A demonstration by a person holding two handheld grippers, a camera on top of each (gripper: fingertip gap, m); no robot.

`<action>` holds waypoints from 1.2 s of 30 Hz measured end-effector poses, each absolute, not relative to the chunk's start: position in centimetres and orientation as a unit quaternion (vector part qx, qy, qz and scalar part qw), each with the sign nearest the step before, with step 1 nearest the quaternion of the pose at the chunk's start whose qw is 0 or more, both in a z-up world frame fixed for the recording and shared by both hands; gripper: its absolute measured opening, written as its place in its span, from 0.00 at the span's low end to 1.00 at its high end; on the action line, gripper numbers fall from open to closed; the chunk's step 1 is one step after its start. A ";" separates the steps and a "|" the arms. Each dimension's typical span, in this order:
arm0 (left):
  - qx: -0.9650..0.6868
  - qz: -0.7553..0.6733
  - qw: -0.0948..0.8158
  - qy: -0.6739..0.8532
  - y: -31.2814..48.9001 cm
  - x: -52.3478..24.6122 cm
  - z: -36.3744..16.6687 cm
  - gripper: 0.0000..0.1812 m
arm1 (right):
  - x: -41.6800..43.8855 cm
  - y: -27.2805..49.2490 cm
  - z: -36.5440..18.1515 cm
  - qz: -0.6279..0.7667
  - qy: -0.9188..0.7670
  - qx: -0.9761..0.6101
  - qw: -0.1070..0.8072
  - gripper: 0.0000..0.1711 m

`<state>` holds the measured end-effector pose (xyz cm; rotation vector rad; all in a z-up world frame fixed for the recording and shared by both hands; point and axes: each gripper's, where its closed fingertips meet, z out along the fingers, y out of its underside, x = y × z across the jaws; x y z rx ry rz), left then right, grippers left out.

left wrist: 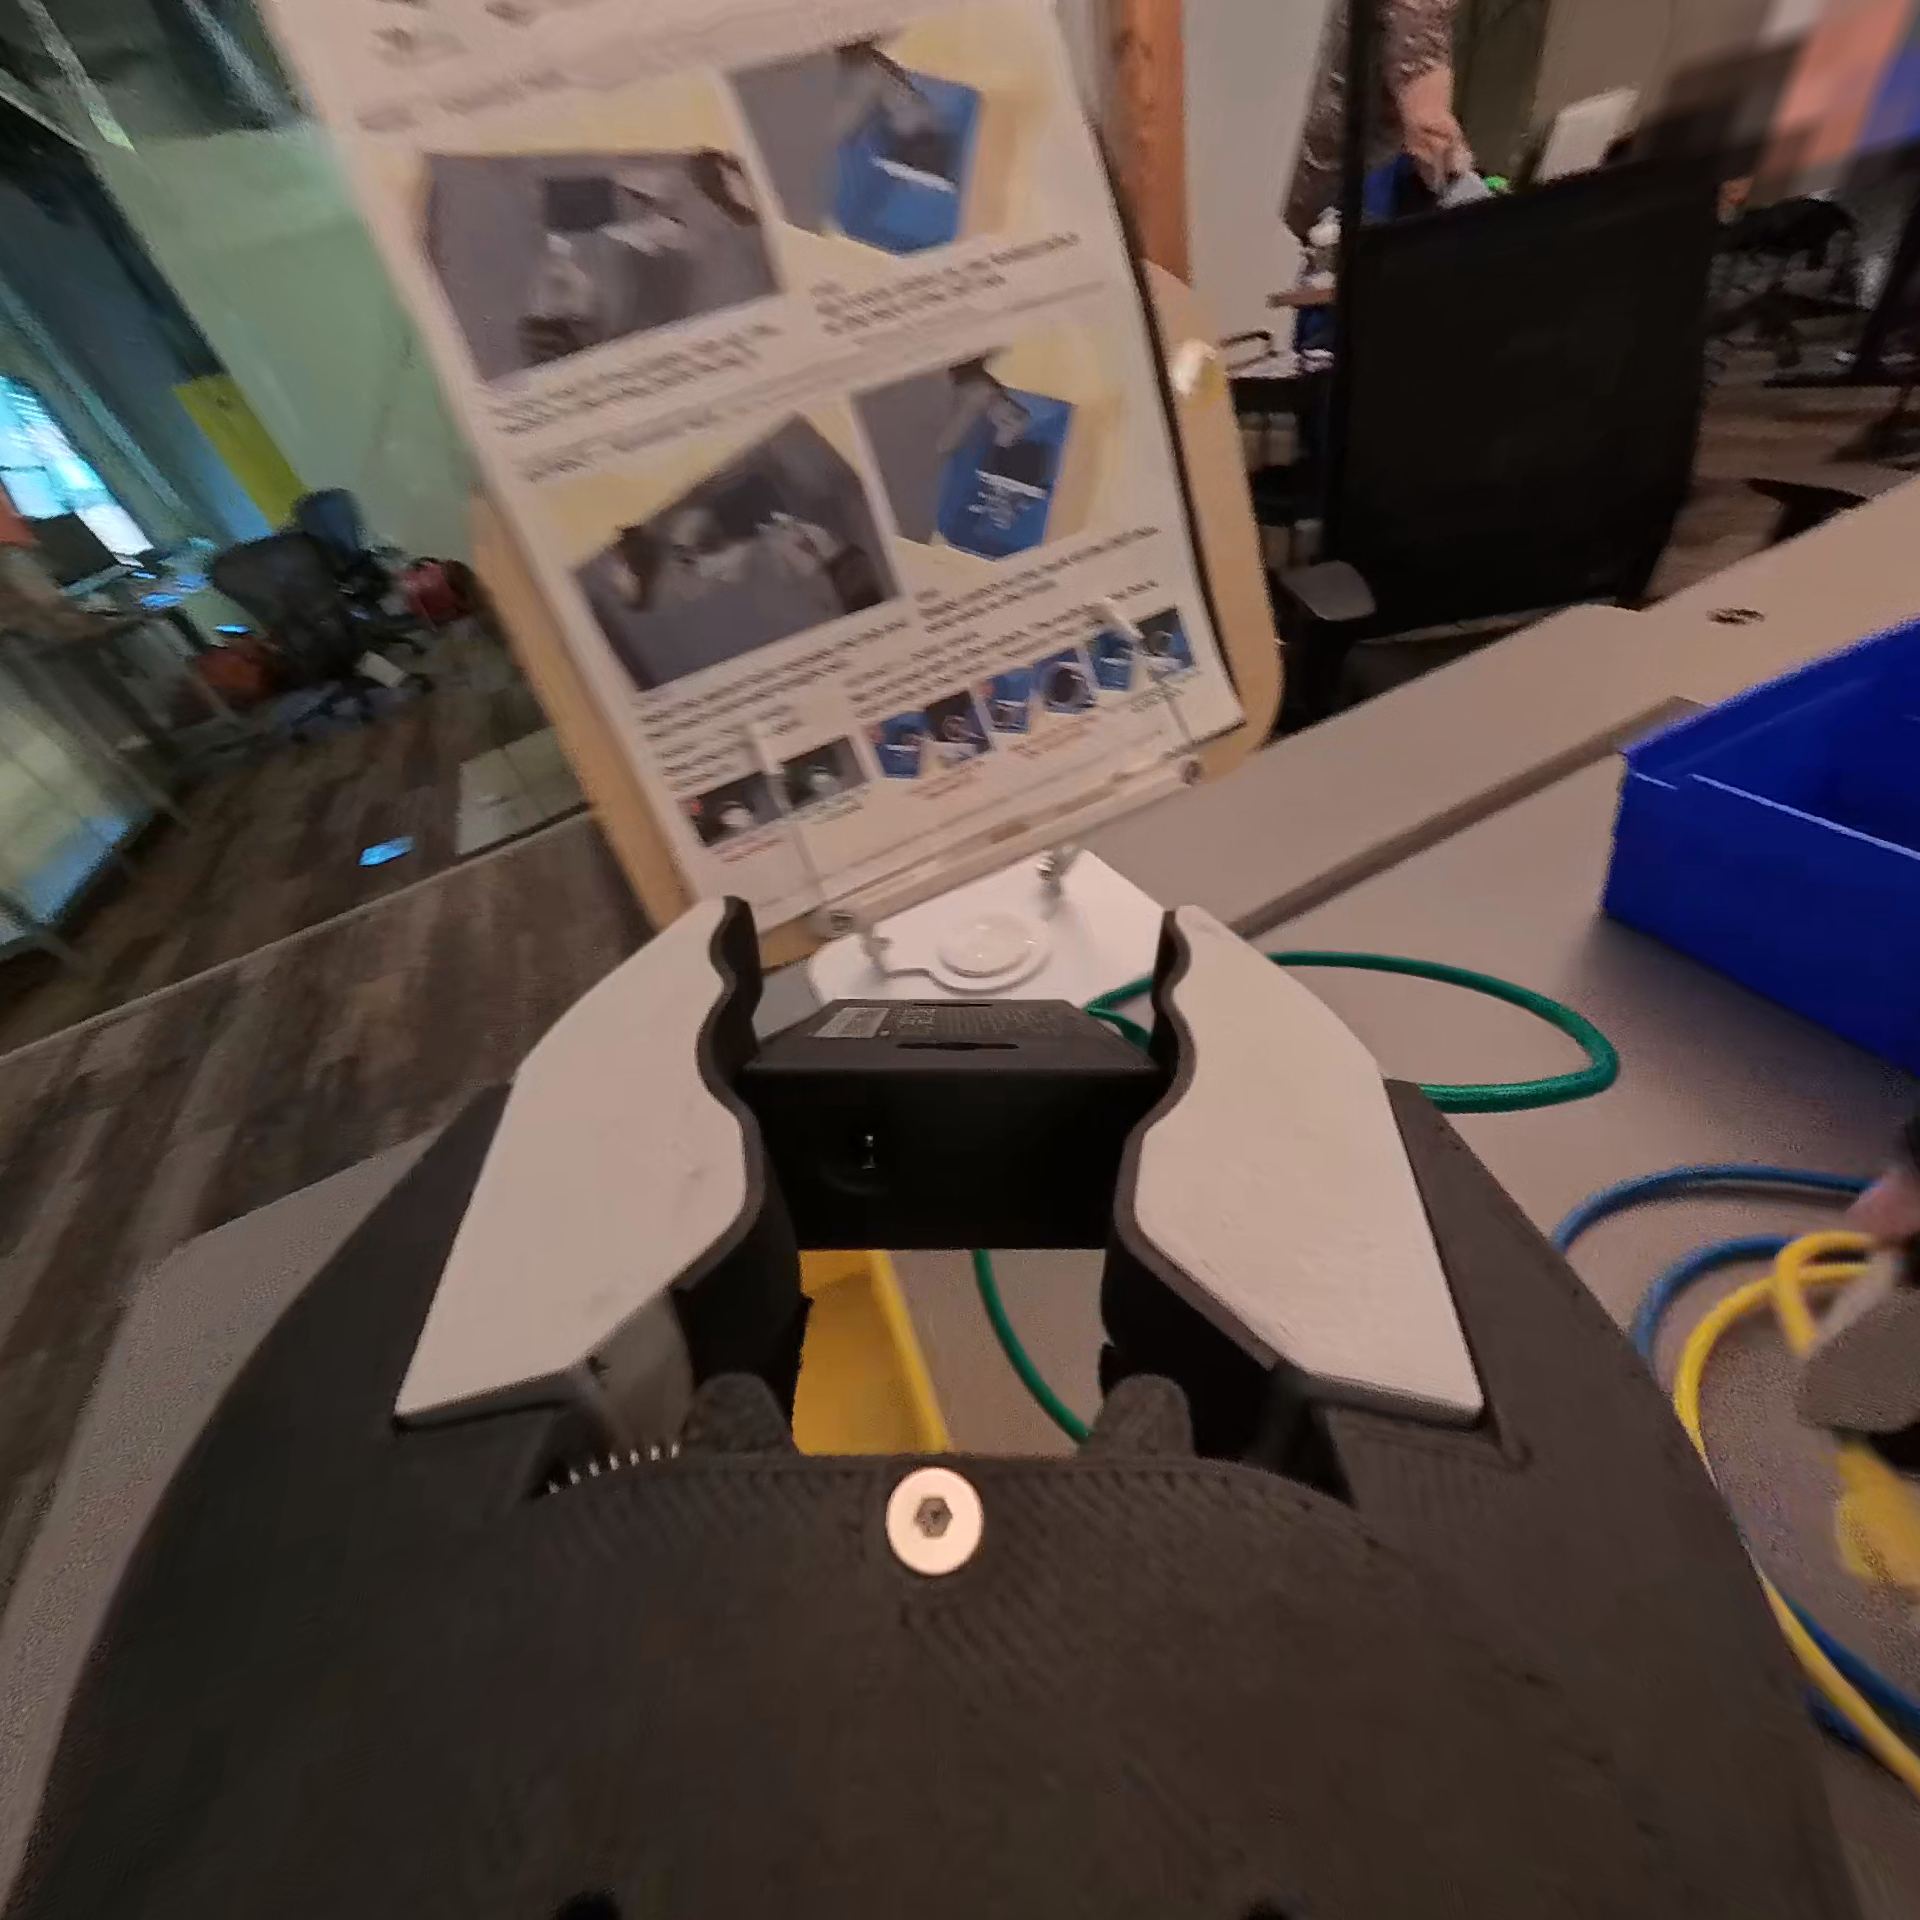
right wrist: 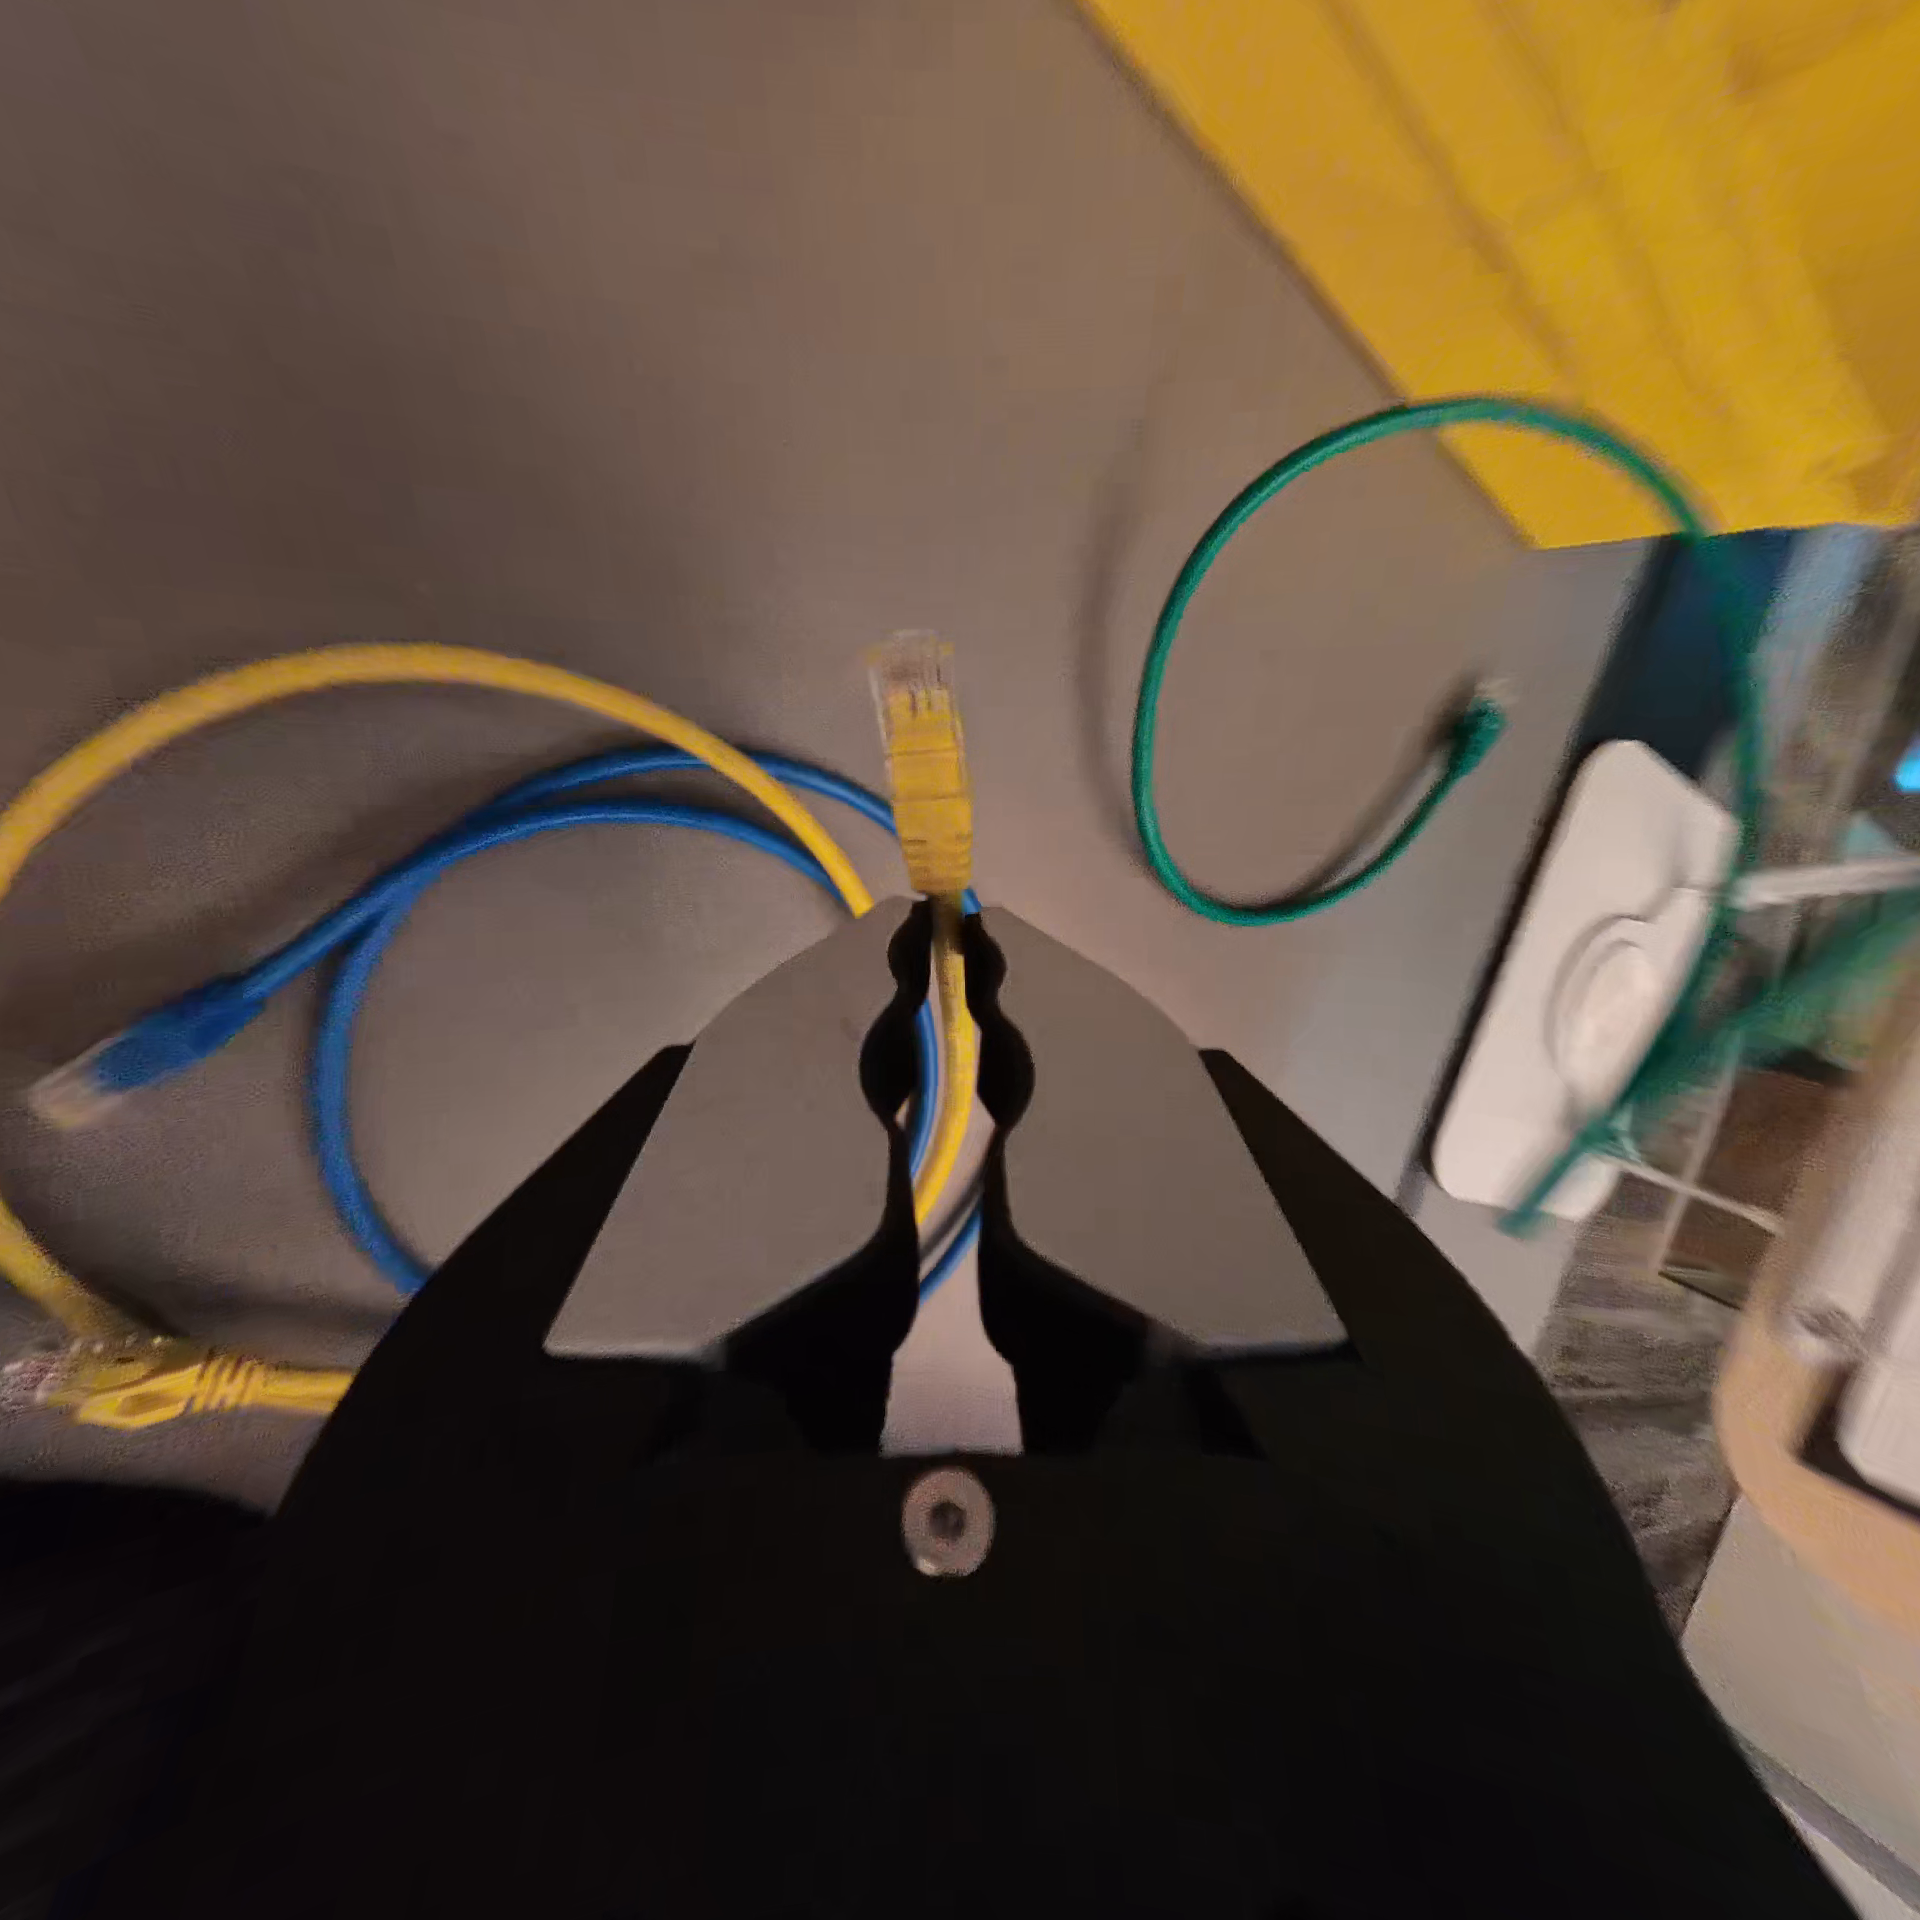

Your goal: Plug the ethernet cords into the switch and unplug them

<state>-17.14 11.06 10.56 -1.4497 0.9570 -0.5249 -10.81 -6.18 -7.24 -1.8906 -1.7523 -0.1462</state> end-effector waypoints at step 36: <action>-0.484 -0.464 0.471 0.574 -5.9 -7.6 9.8 0.30 | -4.2 -4.7 8.7 -0.275 -0.438 -0.615 0.595 0.04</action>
